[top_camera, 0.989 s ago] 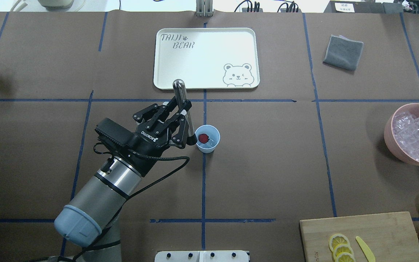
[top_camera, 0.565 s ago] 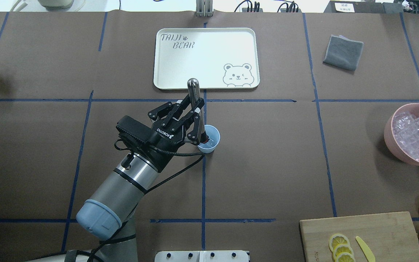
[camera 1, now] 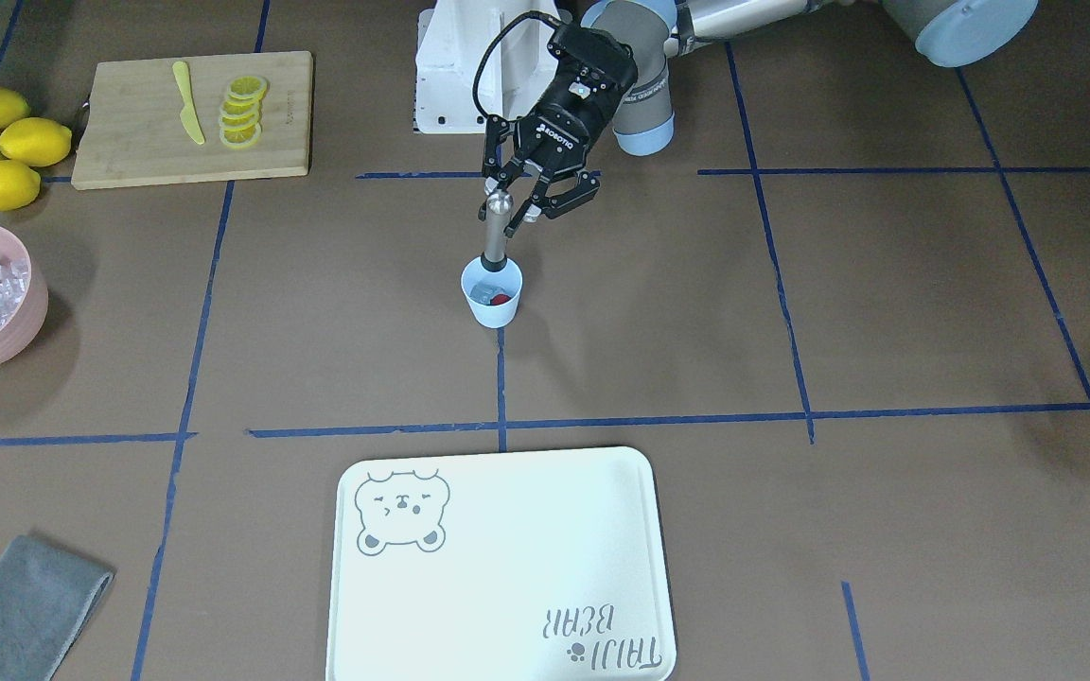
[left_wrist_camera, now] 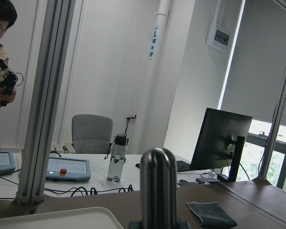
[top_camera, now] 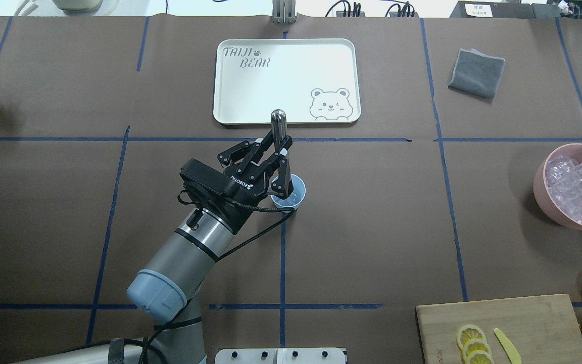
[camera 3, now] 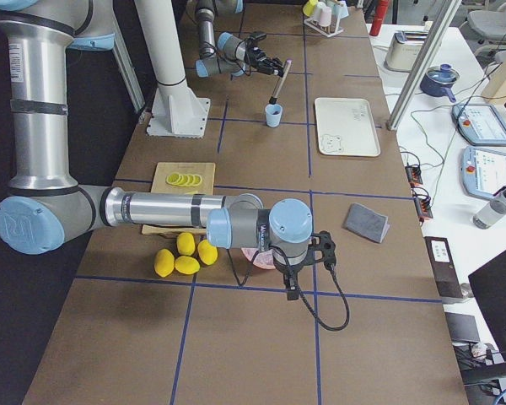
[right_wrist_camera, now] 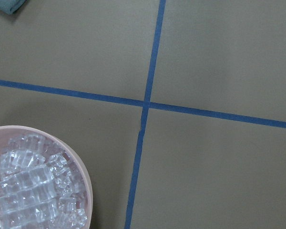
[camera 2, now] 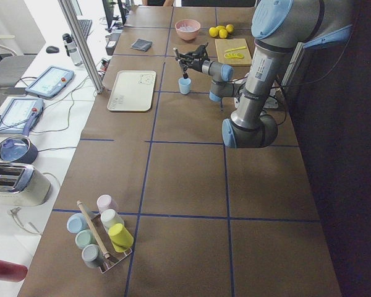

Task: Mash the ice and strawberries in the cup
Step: 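Press the pestle down into the cup onto the ice and strawberry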

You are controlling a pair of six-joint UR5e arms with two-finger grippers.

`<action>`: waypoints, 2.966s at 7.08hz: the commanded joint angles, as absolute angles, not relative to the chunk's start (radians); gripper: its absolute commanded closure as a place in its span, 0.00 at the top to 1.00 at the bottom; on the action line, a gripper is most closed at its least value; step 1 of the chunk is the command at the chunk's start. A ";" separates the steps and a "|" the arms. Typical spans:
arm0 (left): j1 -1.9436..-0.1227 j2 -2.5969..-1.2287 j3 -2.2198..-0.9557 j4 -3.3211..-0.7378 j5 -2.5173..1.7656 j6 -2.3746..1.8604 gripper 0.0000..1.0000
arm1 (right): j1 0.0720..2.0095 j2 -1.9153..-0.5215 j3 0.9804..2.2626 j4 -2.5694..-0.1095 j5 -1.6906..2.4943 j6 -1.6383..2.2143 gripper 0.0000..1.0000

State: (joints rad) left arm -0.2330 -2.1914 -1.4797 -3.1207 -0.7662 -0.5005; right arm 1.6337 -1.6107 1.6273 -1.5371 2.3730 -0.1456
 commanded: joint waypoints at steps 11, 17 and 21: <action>-0.235 -2.240 -1.322 -3.152 -0.764 -0.509 0.00 | 1.634 -1.608 1.617 -1.534 2.376 -0.146 0.99; -0.259 -2.249 -1.380 -3.143 -0.799 -0.503 0.00 | 1.634 -1.608 1.617 -1.534 2.372 -0.146 0.99; -0.356 -2.195 -1.544 -3.122 -0.918 -0.506 0.00 | 1.634 -1.606 1.583 -1.529 2.372 -0.153 0.99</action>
State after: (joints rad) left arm -0.3224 -2.2143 -1.4911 -3.1342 -0.8765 -0.5040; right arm 1.6337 -1.6072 1.6019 -1.5312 2.3708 -0.1490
